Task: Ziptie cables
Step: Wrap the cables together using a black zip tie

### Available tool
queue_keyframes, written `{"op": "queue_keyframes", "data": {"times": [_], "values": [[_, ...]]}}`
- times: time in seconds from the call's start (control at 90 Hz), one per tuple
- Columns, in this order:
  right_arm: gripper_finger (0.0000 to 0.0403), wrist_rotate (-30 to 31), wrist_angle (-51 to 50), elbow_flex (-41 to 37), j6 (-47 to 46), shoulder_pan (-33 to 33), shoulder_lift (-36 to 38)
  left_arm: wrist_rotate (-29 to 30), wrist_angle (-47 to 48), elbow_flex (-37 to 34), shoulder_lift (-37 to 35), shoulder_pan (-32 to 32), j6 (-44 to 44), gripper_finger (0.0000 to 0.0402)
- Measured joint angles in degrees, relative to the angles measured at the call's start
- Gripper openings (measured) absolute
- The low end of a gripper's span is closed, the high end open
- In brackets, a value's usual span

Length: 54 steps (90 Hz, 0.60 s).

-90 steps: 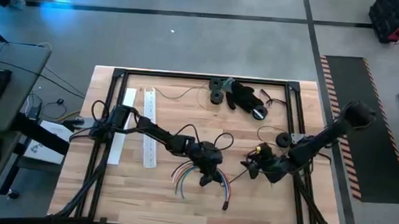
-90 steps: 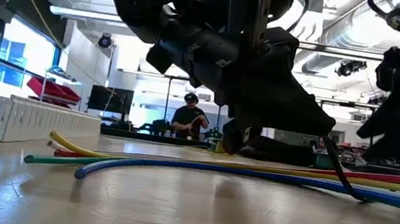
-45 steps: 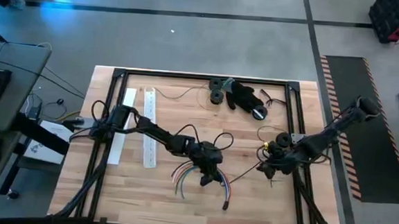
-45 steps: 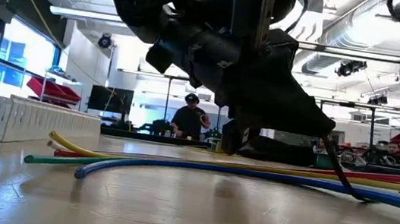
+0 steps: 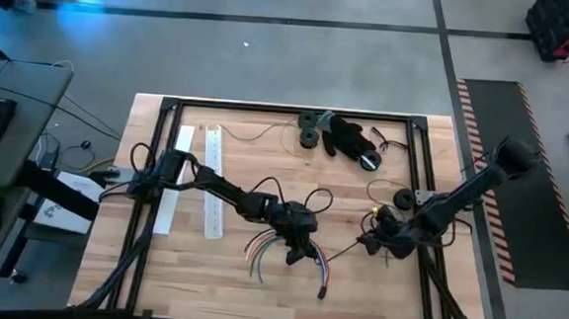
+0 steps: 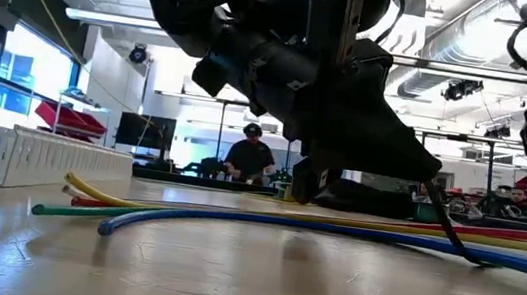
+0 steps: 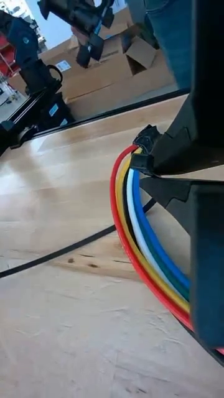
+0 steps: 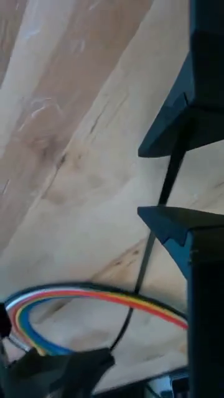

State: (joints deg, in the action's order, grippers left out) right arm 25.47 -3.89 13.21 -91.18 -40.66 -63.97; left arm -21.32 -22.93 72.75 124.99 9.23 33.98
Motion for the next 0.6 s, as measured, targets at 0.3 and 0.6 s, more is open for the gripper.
{"op": "queue_keyframes", "data": {"times": [0.3, 0.6], "values": [[0.0005, 3.07, 13.94, 0.01, 9.3, 0.0, -3.61, -0.17, 0.19, 0.0, 0.0, 0.0, 0.32, 0.0], [0.0, 6.76, 14.53, 5.36, 21.15, 0.79, -3.97, -0.15, -1.34, 0.0, 0.0, -0.09, 1.61, 0.0]]}}
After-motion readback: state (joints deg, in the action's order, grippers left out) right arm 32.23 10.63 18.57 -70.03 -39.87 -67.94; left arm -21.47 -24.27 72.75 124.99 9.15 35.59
